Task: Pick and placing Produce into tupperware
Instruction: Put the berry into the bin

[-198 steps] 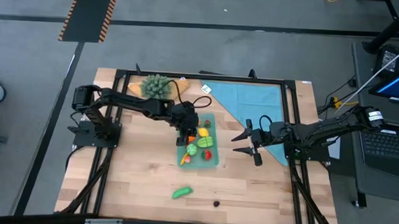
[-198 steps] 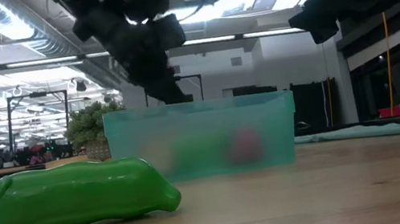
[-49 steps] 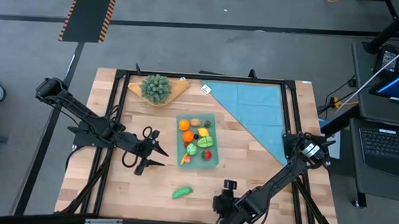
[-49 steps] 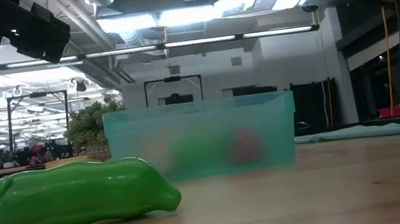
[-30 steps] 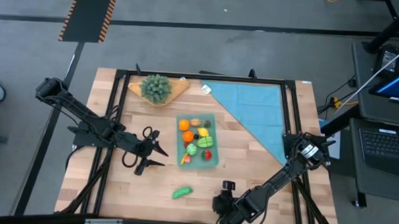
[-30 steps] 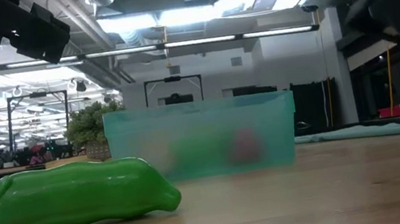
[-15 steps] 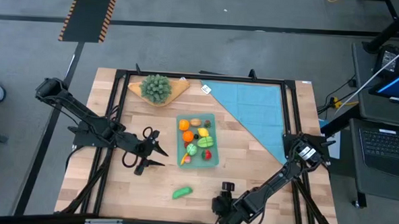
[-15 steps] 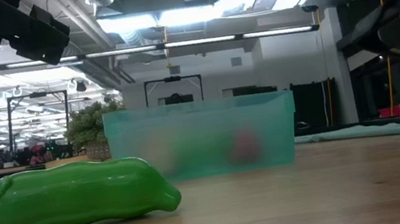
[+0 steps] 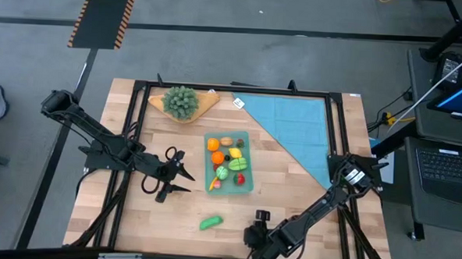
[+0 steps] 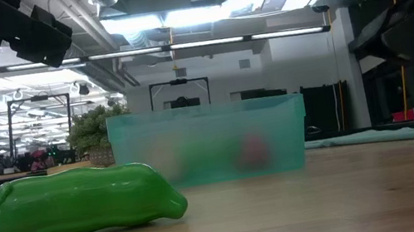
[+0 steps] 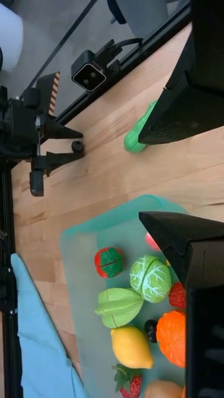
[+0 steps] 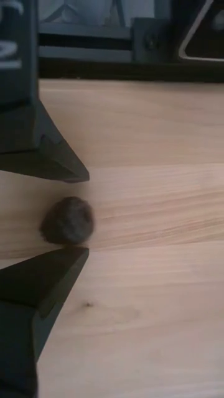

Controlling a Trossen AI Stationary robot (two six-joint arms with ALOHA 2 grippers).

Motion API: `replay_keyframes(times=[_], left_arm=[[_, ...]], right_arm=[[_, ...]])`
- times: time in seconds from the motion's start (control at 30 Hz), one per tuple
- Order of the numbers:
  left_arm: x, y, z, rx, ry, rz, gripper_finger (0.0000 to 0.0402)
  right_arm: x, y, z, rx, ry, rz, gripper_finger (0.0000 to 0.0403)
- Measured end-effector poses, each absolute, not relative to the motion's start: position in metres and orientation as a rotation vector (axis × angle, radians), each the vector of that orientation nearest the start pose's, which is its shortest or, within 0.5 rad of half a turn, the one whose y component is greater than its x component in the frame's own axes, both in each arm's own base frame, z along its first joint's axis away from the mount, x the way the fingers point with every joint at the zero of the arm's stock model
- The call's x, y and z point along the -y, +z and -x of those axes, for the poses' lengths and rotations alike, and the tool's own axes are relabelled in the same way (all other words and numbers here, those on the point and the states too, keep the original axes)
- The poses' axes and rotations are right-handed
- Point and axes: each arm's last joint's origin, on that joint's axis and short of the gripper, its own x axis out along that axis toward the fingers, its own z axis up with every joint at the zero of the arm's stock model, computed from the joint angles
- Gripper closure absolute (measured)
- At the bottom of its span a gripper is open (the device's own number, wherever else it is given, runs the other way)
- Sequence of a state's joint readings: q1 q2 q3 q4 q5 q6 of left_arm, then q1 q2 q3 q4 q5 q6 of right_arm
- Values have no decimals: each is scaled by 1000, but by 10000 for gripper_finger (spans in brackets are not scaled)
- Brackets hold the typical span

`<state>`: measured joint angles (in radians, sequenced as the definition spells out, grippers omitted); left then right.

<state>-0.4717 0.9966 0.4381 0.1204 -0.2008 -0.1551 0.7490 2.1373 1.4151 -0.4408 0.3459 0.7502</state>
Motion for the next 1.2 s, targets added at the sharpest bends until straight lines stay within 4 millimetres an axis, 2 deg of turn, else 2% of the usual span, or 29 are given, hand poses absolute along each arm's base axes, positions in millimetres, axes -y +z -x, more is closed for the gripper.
replay_keyframes(times=[0.9,1.2], left_arm=[[87,205,-184,-434,-234,7,223],[87,205,-184,-434,-233,7,223]], right_arm=[[-278,121,-315,-1073,-48,-50,215],[-277,121,-314,-1084,-53,-39,258]])
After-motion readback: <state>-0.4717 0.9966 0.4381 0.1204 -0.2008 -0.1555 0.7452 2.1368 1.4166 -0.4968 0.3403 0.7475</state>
